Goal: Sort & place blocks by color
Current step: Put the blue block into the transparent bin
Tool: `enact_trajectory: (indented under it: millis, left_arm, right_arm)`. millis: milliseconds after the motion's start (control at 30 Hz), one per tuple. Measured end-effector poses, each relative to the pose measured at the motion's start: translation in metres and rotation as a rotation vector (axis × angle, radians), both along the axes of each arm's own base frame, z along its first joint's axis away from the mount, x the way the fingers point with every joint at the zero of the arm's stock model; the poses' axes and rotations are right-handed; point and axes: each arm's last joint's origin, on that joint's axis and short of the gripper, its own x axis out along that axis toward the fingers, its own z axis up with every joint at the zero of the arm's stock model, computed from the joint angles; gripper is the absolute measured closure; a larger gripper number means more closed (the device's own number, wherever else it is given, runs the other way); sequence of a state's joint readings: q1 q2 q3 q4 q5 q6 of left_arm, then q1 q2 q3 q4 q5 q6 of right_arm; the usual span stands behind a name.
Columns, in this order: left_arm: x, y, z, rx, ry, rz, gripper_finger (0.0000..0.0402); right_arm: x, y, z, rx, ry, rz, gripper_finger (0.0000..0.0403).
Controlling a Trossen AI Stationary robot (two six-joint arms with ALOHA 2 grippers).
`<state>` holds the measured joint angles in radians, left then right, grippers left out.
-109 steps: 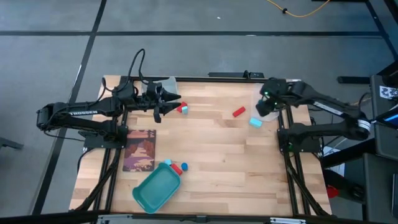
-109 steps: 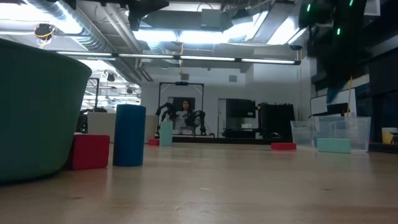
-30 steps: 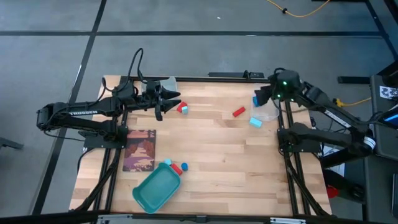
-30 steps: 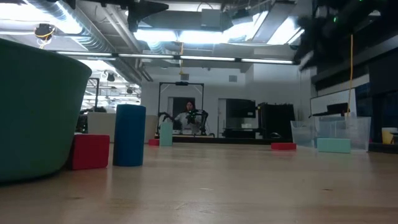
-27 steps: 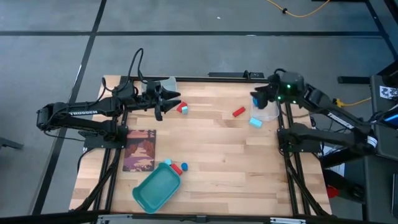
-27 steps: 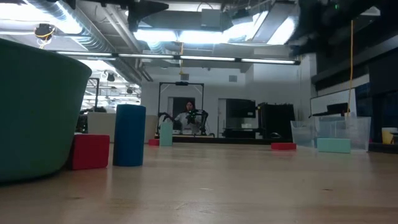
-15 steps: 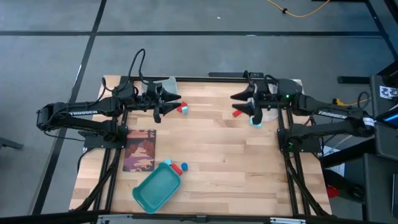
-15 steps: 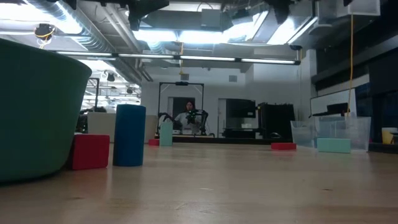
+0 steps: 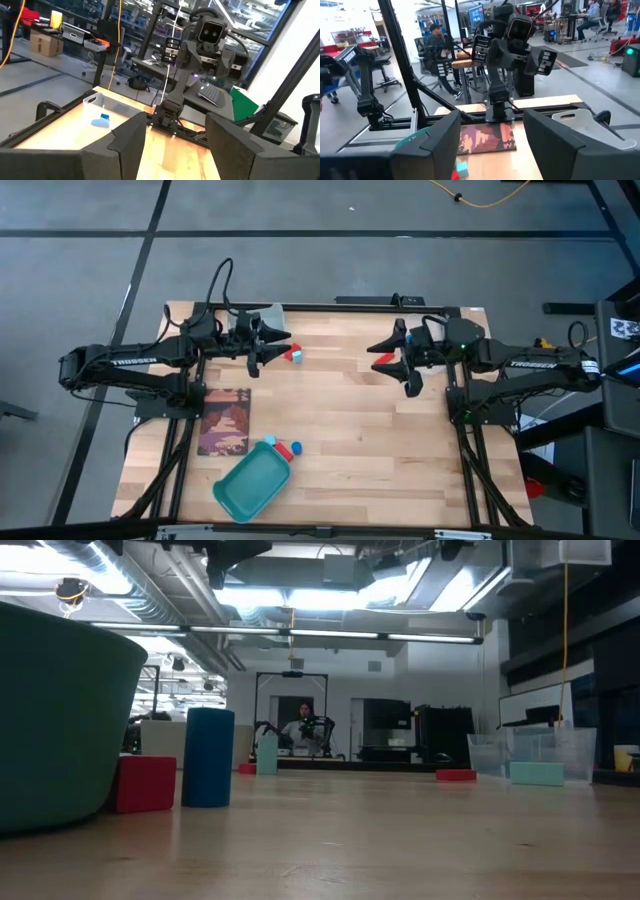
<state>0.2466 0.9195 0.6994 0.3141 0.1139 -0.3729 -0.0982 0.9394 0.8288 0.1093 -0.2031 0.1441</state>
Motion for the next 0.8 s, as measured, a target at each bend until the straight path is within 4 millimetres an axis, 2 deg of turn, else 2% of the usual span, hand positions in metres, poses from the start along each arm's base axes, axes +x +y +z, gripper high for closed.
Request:
enact_trajectory:
  millis: [300, 433, 633, 800]
  left_arm:
    - [0.000, 0.000, 0.000, -0.022, -0.005, -0.003, 0.0205]
    - [0.010, -0.006, 0.008, -0.060, 0.028, -0.122, 0.0205]
    - [0.048, -0.035, 0.010, -0.050, 0.420, -0.307, 0.0205]
    - [0.076, -0.065, 0.000, -0.098, 0.731, -0.415, 0.0199]
  right_arm:
    - [0.000, 0.000, 0.000, 0.004, -0.001, -0.001, 0.0183]
    - [0.000, 0.000, 0.000, 0.008, 0.000, -0.001, 0.0183]
    - [0.000, 0.000, 0.000, 0.007, 0.000, -0.002, 0.0183]
    - [0.000, 0.000, 0.000, 0.001, 0.000, -0.002, 0.0183]
